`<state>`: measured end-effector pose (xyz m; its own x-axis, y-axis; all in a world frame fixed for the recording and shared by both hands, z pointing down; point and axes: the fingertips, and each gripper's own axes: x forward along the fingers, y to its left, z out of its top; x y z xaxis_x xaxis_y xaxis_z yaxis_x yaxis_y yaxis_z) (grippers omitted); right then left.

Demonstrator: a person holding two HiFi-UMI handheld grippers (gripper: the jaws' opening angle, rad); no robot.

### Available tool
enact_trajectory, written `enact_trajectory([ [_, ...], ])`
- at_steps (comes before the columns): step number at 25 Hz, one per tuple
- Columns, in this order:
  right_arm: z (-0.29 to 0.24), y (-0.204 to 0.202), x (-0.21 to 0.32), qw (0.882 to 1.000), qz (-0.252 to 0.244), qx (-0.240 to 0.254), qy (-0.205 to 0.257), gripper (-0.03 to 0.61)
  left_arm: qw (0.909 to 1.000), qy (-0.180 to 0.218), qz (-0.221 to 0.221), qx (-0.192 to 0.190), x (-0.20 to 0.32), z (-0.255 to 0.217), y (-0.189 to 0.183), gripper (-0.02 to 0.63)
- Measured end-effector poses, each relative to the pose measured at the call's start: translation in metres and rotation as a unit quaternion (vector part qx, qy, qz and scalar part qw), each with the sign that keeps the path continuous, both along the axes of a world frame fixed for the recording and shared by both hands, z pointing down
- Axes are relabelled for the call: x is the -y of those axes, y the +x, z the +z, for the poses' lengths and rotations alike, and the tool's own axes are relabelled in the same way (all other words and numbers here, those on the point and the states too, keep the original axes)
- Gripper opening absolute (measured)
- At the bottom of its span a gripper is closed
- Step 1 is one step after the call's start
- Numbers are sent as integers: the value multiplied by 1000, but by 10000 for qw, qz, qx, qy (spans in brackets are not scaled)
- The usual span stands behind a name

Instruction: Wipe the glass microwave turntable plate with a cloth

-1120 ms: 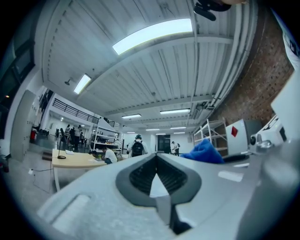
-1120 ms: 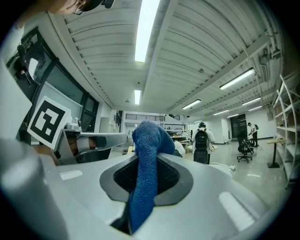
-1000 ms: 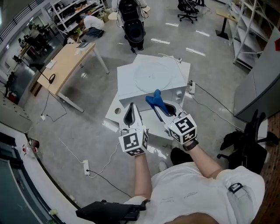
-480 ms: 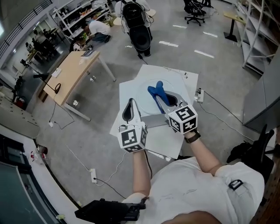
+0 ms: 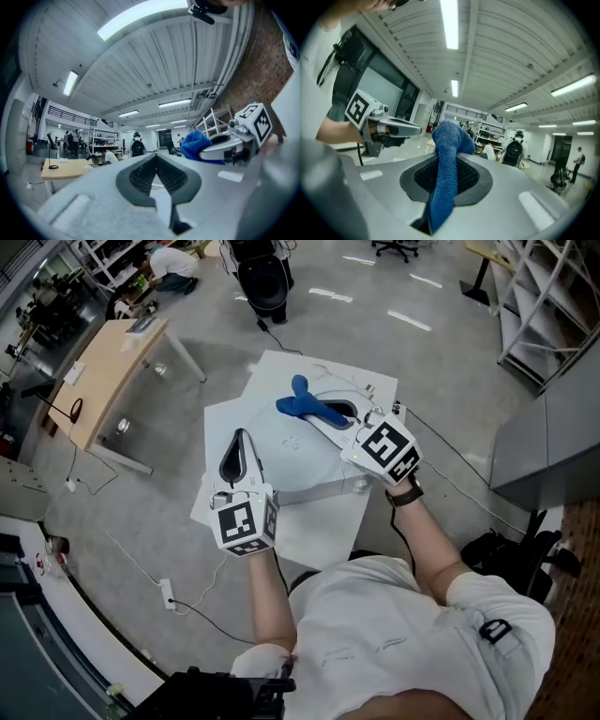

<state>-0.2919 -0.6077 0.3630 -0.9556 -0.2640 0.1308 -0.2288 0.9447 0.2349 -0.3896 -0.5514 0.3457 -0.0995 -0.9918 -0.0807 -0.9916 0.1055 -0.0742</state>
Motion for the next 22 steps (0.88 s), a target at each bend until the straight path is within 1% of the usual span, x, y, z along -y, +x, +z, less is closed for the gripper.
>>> enact_trajectory([
  [3, 6, -26, 19, 9952, -515, -656, 520, 55, 9996, -245, -150, -12, 7, 16, -17, 2],
  [5, 20, -54, 21, 9851, -1015, -1114, 826, 57, 9985, -468, -295, -45, 6, 33, -35, 2],
  [6, 30, -69, 20, 9762, -1266, -1439, 1014, 57, 9979, -541, -360, -83, 5, 39, -44, 2],
  [7, 42, -84, 18, 9646, -1517, -1802, 1188, 57, 9974, -589, -398, -136, 4, 41, -53, 2],
  [8, 56, -98, 15, 9513, -1771, -2161, 1302, 58, 9970, -619, -421, -192, 3, 42, -60, 2],
  [10, 87, -121, 4, 9235, -2268, -2768, 1382, 58, 9966, -621, -471, -267, 0, 42, -76, 2],
  [12, 111, -138, -9, 8977, -2684, -3168, 1471, 58, 9964, -593, -515, -316, -2, 42, -89, 2],
  [14, 130, -152, -24, 8770, -2993, -3409, 1584, 59, 9959, -600, -557, -387, -4, 48, -99, 2],
  [16, 147, -163, -33, 8598, -3184, -3625, 1675, 60, 9952, -630, -570, -484, -5, 55, -107, 2],
  [19, 168, -176, -26, 8377, -3166, -4019, 1913, 60, 9951, -662, -460, -581, -3, 61, -111, 2],
  [21, 177, -182, -11, 8291, -2997, -4247, 2058, 60, 9952, -682, -362, -597, 0, 63, -113, 2],
  [22, 179, -183, -2, 8283, -2888, -4330, 2075, 60, 9952, -697, -316, -608, 1, 64, -114, 2],
])
